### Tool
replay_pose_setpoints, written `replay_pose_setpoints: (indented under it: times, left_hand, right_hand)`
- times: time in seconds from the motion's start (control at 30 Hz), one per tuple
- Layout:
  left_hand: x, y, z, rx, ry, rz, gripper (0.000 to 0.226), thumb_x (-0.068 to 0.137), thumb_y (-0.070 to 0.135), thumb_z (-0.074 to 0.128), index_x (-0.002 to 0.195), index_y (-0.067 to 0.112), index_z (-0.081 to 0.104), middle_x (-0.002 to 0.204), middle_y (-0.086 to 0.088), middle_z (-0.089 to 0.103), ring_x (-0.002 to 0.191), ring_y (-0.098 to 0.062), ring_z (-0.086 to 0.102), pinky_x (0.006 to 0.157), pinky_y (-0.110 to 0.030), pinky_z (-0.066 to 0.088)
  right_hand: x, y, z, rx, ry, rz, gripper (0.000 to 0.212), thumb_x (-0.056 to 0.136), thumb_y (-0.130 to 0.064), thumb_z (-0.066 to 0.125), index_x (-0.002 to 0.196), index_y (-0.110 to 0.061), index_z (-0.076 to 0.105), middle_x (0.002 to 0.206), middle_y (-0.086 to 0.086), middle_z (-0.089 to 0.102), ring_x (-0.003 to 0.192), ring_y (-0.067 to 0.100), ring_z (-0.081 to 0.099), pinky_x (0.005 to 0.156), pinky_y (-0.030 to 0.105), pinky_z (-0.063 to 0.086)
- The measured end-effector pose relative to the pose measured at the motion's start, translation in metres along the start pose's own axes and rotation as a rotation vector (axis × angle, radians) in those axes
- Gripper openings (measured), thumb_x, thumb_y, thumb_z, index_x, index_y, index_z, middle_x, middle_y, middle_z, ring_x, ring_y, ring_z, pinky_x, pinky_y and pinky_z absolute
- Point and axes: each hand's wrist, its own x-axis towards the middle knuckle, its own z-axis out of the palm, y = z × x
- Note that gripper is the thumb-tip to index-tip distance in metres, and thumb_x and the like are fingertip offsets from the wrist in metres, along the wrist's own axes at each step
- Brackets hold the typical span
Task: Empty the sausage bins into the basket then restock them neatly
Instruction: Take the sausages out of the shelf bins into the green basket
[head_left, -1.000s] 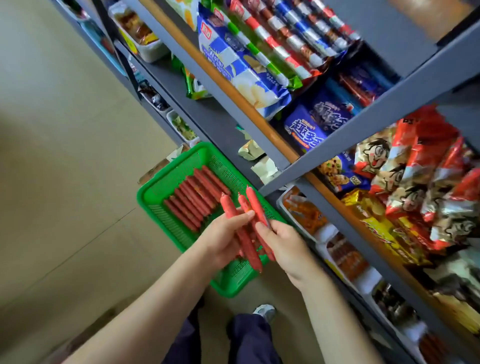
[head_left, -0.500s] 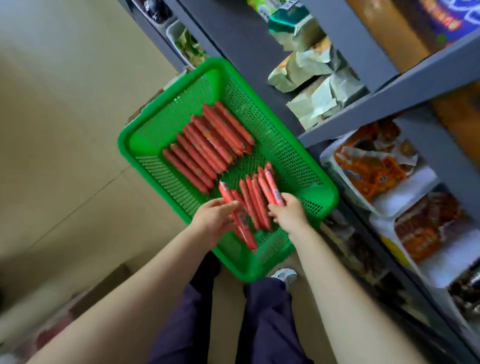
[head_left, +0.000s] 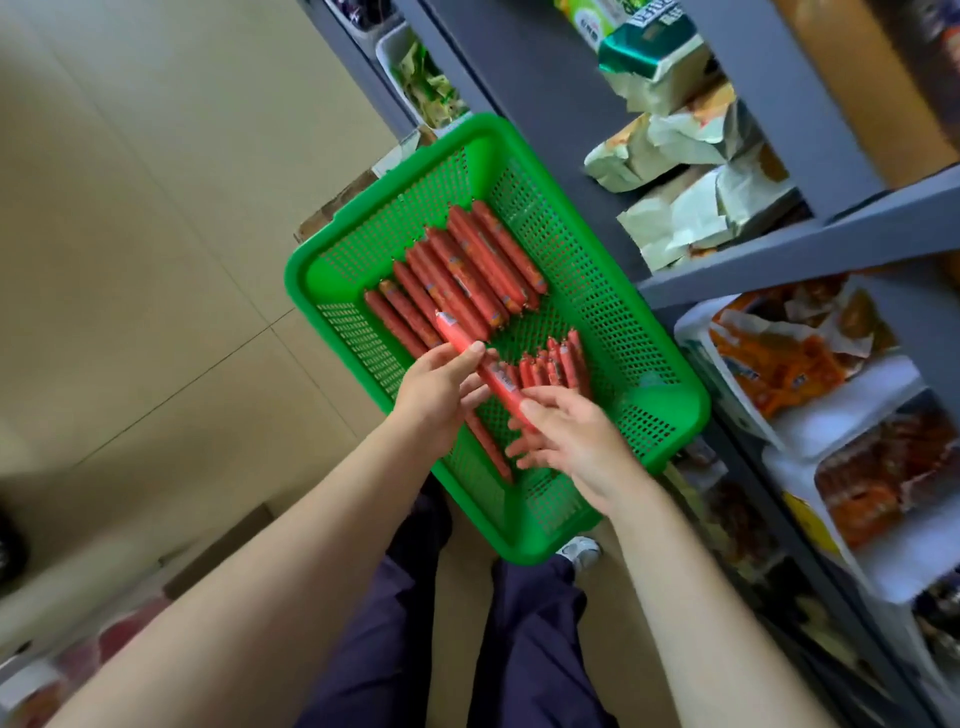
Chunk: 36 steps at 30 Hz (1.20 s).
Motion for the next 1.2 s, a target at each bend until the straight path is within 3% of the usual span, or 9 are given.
replay_pose_setpoints:
  times: [0.07, 0.13, 0.27, 0.47, 0.63, 0.77, 0.87, 1.03, 1.2]
  left_hand:
    - [0.005, 0.008, -0.003, 0.204, 0.028, 0.107, 0.010, 0.096, 0.013, 0.062, 0.104, 0.009, 0.061, 0.093, -0.007, 0.069, 0.076, -0.016, 0.069, 0.066, -0.024, 0.057]
    - [0.008, 0.011, -0.017, 0.757, 0.174, 0.421, 0.035, 0.090, 0.021, 0.069, 0.121, 0.009, 0.060, 0.114, -0.009, 0.067, 0.103, -0.023, 0.064, 0.092, -0.032, 0.054]
    - [0.001, 0.015, -0.061, 1.277, 0.447, 0.961, 0.080, 0.080, 0.033, 0.064, 0.147, 0.000, 0.036, 0.152, -0.024, 0.035, 0.143, -0.038, 0.029, 0.120, -0.045, 0.021]
    - [0.004, 0.005, -0.100, 1.287, 0.484, 0.727, 0.103, 0.077, 0.033, 0.080, 0.151, -0.007, 0.020, 0.158, -0.030, 0.017, 0.147, -0.041, 0.021, 0.120, -0.046, 0.023]
    - [0.003, -0.002, -0.105, 1.217, 0.450, 0.698, 0.103, 0.082, 0.034, 0.076, 0.153, -0.004, 0.012, 0.161, -0.024, 0.013, 0.151, -0.033, 0.014, 0.123, -0.040, 0.018]
    - [-0.008, -0.002, -0.098, 1.167, 0.418, 0.640, 0.095, 0.086, 0.029, 0.072, 0.153, -0.004, 0.015, 0.161, -0.025, 0.014, 0.151, -0.033, 0.014, 0.123, -0.039, 0.016]
    - [-0.031, 0.007, -0.077, 1.106, 0.409, 0.767, 0.068, 0.085, 0.025, 0.063, 0.144, -0.001, 0.041, 0.147, -0.024, 0.041, 0.138, -0.034, 0.039, 0.116, -0.041, 0.031]
    - [-0.113, 0.052, 0.010, 0.829, 0.146, 0.880, 0.035, 0.086, 0.033, 0.063, 0.119, 0.022, 0.061, 0.102, 0.006, 0.065, 0.085, -0.010, 0.064, 0.083, -0.036, 0.054]
    - [-0.235, 0.117, 0.140, 0.685, -0.158, 1.109, 0.013, 0.086, 0.037, 0.061, 0.095, 0.030, 0.067, 0.075, 0.008, 0.068, 0.068, -0.009, 0.065, 0.068, -0.037, 0.055]
  right_hand:
    - [0.006, -0.001, 0.008, 0.071, 0.047, -0.022, 0.022, 0.098, -0.004, 0.053, 0.119, -0.002, 0.055, 0.089, 0.015, 0.063, 0.058, 0.017, 0.063, 0.053, 0.025, 0.053]
    - [0.019, -0.001, 0.015, 0.153, 0.129, -0.033, 0.017, 0.097, -0.001, 0.053, 0.113, -0.003, 0.058, 0.088, 0.015, 0.062, 0.055, 0.012, 0.062, 0.053, 0.021, 0.052]
    - [0.048, -0.006, 0.034, 0.233, 0.174, 0.001, 0.011, 0.098, -0.006, 0.054, 0.108, -0.005, 0.060, 0.080, 0.009, 0.061, 0.052, 0.007, 0.062, 0.054, 0.018, 0.052]
    - [0.089, -0.019, 0.077, 0.479, 0.072, 0.061, 0.030, 0.101, 0.001, 0.043, 0.130, -0.004, 0.046, 0.097, 0.018, 0.059, 0.088, 0.027, 0.065, 0.077, 0.030, 0.053]
    - [0.098, -0.011, 0.081, 0.640, 0.135, 0.236, 0.043, 0.104, -0.002, 0.034, 0.144, 0.012, 0.028, 0.148, 0.032, 0.033, 0.138, 0.040, 0.038, 0.116, 0.041, 0.030]
    - [0.081, -0.013, 0.076, 0.584, 0.150, 0.230, 0.029, 0.103, -0.006, 0.036, 0.130, 0.003, 0.044, 0.134, 0.027, 0.047, 0.128, 0.039, 0.049, 0.103, 0.041, 0.044]
    - [0.052, -0.025, 0.064, 0.520, 0.210, 0.108, 0.017, 0.101, -0.006, 0.040, 0.105, -0.007, 0.057, 0.100, 0.014, 0.061, 0.090, 0.026, 0.066, 0.075, 0.032, 0.052]
    - [-0.076, -0.101, 0.033, 0.356, 0.318, -0.298, 0.009, 0.098, -0.007, 0.054, 0.094, -0.012, 0.060, 0.077, 0.004, 0.063, 0.063, 0.014, 0.063, 0.063, 0.025, 0.049]
    - [-0.270, -0.182, -0.029, -0.122, 0.538, -0.848, 0.008, 0.089, -0.011, 0.069, 0.085, -0.018, 0.066, 0.071, -0.002, 0.069, 0.065, 0.012, 0.065, 0.067, 0.024, 0.052]
